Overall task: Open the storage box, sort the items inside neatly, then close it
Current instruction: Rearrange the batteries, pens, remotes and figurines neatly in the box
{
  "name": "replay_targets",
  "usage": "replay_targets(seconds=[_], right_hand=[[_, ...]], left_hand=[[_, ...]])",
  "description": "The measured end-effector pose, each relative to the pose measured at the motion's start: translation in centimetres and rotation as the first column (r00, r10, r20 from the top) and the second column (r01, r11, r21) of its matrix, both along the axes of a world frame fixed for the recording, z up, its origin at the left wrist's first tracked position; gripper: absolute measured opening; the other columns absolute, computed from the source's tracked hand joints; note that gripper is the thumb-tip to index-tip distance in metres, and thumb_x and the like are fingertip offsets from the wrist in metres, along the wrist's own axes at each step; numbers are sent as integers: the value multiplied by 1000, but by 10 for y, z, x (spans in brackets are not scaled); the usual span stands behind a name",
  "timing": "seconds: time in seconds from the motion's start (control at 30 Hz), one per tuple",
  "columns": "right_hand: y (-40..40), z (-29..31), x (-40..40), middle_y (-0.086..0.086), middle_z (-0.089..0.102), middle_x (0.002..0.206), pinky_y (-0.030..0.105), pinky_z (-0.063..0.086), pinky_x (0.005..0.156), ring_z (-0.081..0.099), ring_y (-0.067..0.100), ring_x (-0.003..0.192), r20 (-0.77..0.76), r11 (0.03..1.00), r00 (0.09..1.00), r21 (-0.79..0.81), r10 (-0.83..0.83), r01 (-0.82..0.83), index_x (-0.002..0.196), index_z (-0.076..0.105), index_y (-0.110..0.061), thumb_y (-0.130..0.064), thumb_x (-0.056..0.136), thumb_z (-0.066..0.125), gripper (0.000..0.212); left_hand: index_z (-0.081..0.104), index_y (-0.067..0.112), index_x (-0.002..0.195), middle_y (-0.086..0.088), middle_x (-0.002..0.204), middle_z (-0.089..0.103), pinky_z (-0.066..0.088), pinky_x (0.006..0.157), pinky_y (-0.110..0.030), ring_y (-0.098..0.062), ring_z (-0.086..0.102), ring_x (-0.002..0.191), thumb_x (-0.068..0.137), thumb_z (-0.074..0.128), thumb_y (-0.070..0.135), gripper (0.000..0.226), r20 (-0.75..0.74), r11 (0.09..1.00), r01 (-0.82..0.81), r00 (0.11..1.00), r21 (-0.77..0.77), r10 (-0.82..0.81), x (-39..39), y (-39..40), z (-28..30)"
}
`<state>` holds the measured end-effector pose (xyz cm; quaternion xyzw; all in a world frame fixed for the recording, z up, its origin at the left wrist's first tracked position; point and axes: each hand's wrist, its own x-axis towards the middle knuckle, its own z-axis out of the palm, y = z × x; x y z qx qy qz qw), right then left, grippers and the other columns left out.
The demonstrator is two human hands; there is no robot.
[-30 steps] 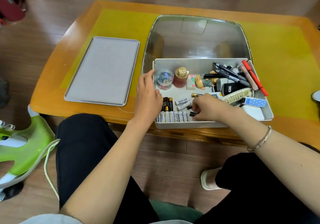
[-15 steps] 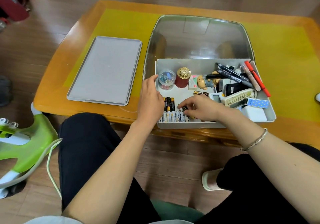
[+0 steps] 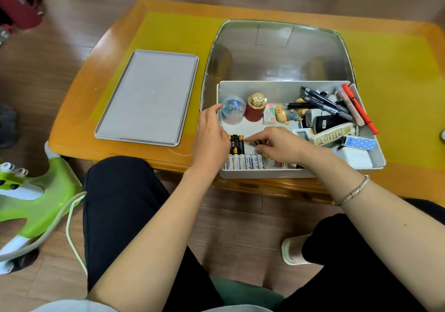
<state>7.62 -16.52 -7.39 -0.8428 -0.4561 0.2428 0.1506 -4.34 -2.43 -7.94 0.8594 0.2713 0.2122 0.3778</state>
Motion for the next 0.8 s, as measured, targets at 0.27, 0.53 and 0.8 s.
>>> replay_targets(seconds=[0.27, 0.53, 0.8], right_hand=[[-7, -3, 13, 11, 65, 110, 33, 45, 88, 58, 28, 104, 182, 993, 983, -118, 13, 9, 120, 64, -16, -15, 94, 51, 29], [20, -1, 4, -6, 57, 68, 11, 38, 50, 52, 2, 52, -77, 941, 952, 148, -296, 305, 114, 65, -20, -23, 90, 64, 24], [30, -7, 5, 4, 71, 89, 12, 42, 51, 53, 0, 49, -81, 965, 961, -15, -263, 263, 113, 64, -12, -19, 86, 67, 28]], left_hand=[[39, 16, 137, -3, 140, 39, 40, 89, -16, -14, 45, 124, 94, 49, 0, 47, -3, 1000, -8, 1000, 7, 8, 1, -1, -1], [39, 16, 136, -2, 140, 39, 37, 90, -15, -14, 44, 124, 93, 49, 0, 47, 1, 1000, -13, 1000, 7, 13, 1, -1, -1], [40, 17, 135, -2, 138, 40, 39, 87, -15, -14, 46, 122, 93, 48, 0, 46, 10, 1000, -15, 1000, 3, 15, 0, 0, -2]])
